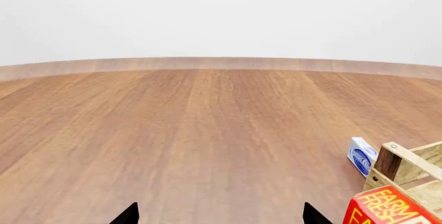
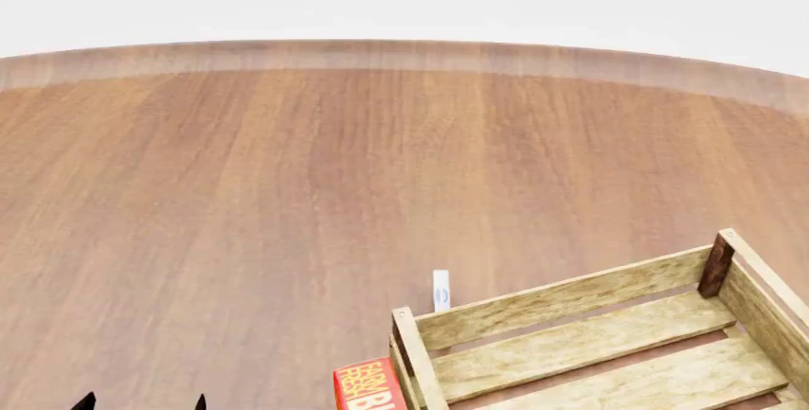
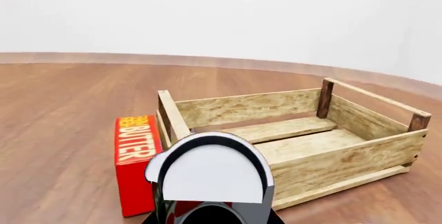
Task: Pick up the tomato sauce, and put it in the wooden tray.
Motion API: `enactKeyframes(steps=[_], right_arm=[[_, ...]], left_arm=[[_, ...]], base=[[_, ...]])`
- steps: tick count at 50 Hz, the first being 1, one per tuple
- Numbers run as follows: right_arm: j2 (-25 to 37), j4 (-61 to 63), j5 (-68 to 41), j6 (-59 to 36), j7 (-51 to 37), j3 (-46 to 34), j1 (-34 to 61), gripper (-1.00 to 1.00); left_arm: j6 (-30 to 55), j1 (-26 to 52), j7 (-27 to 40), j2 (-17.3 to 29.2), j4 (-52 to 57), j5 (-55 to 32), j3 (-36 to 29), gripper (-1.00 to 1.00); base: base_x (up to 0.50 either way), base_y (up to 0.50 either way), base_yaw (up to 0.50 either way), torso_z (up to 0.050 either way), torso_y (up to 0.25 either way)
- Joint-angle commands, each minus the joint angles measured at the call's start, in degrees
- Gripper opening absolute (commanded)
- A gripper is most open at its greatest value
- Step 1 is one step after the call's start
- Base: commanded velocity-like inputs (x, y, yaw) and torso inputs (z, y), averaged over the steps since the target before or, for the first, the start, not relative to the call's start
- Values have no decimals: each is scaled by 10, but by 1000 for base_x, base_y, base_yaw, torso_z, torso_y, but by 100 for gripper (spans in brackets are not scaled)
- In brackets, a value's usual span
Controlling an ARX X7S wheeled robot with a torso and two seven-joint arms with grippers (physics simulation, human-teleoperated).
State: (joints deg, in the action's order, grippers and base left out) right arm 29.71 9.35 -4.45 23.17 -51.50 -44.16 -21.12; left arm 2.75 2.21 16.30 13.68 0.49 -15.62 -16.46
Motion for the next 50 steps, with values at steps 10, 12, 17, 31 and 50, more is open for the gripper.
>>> enactKeyframes(steps=[10,12,17,31,50], right_arm=[[44,131,54,-22,-48,46,-28,-100],[47,137,48,-22,-51,52,-26,-100],[57,166,47,-38,-58,64,-27,-100],[69,215,10,-89,-52,90,7,-100],[68,209,-73,-163,-25,115,83,-100]], left_arm=[[-25,2,-4,0,-11,5,-5,100],[-24,1,-3,1,-9,4,-5,100],[-22,1,-1,2,-6,5,-7,100],[-25,2,1,4,-8,2,-10,100],[-26,4,5,7,-9,-1,-14,100]], base=[[0,0,0,0,0],[0,0,0,0,0],[0,0,0,0,0],[0,0,0,0,0],[0,0,0,0,0]])
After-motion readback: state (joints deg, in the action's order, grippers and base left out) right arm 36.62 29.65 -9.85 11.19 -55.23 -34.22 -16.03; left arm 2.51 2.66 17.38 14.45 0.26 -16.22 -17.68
